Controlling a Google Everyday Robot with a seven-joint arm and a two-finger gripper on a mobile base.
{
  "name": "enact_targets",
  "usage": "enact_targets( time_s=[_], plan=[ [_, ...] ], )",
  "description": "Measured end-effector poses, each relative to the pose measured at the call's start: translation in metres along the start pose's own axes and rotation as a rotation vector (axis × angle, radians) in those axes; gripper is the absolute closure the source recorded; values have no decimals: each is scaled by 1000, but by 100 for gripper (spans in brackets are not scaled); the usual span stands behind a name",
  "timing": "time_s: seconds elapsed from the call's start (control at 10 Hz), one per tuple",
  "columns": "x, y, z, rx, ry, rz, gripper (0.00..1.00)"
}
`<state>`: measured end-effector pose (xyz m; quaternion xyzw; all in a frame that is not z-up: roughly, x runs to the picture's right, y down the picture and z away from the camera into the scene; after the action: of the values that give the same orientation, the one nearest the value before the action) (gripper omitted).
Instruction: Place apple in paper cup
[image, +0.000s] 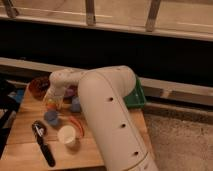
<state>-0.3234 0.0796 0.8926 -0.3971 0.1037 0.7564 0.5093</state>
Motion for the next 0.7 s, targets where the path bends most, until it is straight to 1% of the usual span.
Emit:
enact_targets(
  time_s=[0.1, 0.2, 0.3, 0.4, 0.6, 0.7],
  plan=[
    [0, 2, 0, 8, 2, -7, 35],
    [0, 4, 1, 17, 7, -16, 37],
    [1, 5, 2, 26, 12, -26, 44],
    [3, 7, 5, 35, 20, -35, 56],
    [4, 6, 8, 43, 30, -38, 74],
    [4, 4, 8, 49, 34, -38, 86]
  ],
)
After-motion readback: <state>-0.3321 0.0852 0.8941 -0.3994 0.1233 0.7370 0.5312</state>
